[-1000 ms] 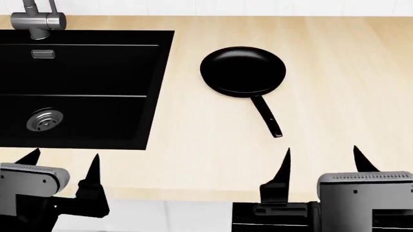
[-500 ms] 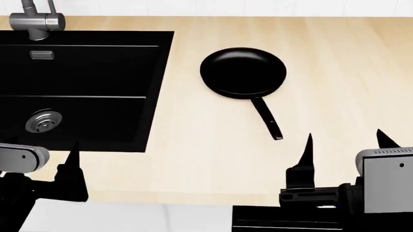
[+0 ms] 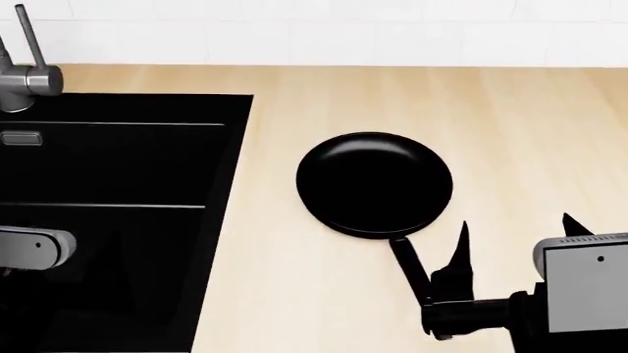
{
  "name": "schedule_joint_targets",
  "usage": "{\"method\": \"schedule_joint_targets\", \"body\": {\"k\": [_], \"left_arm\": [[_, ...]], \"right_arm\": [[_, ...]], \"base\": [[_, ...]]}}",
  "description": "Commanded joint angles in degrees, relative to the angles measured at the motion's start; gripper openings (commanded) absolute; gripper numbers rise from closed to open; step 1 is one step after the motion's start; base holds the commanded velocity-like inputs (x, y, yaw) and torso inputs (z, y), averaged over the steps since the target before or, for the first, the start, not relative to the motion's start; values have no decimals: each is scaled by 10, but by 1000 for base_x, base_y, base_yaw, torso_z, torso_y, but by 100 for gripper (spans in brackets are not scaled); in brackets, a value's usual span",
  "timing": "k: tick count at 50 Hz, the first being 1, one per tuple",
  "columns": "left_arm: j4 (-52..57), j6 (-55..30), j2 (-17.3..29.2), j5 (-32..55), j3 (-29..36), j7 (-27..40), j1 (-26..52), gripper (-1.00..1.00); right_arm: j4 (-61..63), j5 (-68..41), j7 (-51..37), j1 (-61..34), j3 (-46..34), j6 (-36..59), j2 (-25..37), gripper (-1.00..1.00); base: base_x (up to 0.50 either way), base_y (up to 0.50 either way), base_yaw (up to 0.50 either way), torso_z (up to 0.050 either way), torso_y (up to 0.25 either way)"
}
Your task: Pick the pan and sponge and place them into the sink. Then turn on the water.
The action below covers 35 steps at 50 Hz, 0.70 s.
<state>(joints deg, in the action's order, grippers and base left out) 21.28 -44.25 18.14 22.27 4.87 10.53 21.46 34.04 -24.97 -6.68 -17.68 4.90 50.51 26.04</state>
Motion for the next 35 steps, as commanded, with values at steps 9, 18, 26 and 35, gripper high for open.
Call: {"method": "schedule_joint_targets", "body": {"k": [9, 18, 26, 35], "left_arm": [[-3, 5, 7, 7, -3, -4, -9, 100], [-12, 9, 8, 7, 0, -5, -8, 100], [-18, 12, 5, 2, 15, -5, -9, 100], [-19, 11, 6, 5, 14, -4, -9, 100]], "right_arm": [[33, -70, -1, -38, -3, 126, 3, 100], [27, -144, -3, -111, -28, 284, 2, 100], [-38, -137, 21, -160, -87, 283, 11, 100], [-146, -119, 61, -211, -143, 249, 6, 100]], "base": [[224, 0, 0, 0, 2], [0, 0, 0, 0, 0], [0, 0, 0, 0, 0], [0, 0, 0, 0, 0]]}}
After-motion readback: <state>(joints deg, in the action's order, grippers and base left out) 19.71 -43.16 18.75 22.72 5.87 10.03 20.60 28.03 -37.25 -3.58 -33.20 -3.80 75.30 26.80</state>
